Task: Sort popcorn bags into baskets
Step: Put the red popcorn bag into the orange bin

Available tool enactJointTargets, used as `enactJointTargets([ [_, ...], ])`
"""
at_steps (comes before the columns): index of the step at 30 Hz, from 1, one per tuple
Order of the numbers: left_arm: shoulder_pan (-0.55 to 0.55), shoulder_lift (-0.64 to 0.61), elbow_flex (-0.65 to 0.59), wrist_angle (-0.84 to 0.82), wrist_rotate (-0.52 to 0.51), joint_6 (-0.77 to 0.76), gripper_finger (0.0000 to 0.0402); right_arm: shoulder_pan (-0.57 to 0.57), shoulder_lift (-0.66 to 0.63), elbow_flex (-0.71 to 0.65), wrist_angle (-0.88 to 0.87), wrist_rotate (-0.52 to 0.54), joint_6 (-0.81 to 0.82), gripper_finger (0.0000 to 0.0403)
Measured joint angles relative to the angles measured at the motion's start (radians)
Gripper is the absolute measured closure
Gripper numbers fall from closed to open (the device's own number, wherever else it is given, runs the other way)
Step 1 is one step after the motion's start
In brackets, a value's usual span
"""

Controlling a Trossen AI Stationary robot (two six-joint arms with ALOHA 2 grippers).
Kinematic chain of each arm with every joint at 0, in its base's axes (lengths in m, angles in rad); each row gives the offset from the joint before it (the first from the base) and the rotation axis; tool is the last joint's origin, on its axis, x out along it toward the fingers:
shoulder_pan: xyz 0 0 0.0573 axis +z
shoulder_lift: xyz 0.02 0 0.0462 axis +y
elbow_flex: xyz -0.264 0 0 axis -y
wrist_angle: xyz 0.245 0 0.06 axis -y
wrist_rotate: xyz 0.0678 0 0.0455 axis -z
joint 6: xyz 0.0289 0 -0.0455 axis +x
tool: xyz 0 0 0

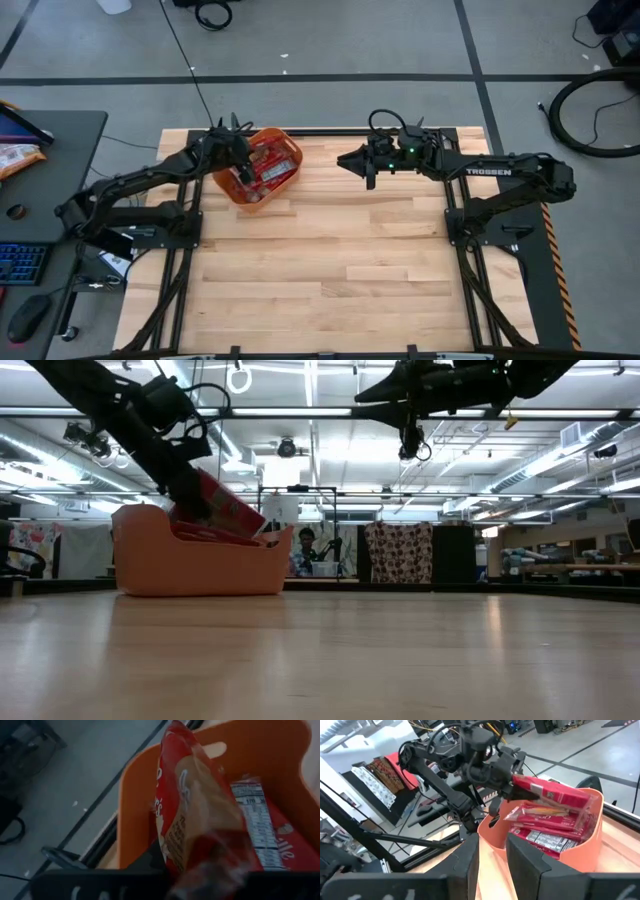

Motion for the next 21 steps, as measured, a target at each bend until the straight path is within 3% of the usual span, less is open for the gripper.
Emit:
enactJointTargets([
  [4, -0.005, 0.008, 0.001, -0.004, 0.035, -0.005, 0.0328, 0.0, 0.0, 0.0, -0.001, 0.0, 0.0, 0.03],
  [11, -0.019, 0.004, 0.01, -0.014, 0.02, -0.09, 0.0221, 0.0, 0.0, 0.0, -0.002, -0.005, 0.0, 0.03],
  [16, -0.02, -0.026, 0.011, -0.014, 0.058, -0.275, 0.0162, 0.0, 0.0, 0.0, -0.002, -0.027, 0.003, 0.03],
  [21, -0.02, -0.066, 0.011, -0.014, 0.17, -0.471, 0.0144, 0.002, 0.0, 0.0, -0.002, -0.048, 0.003, 0.03],
])
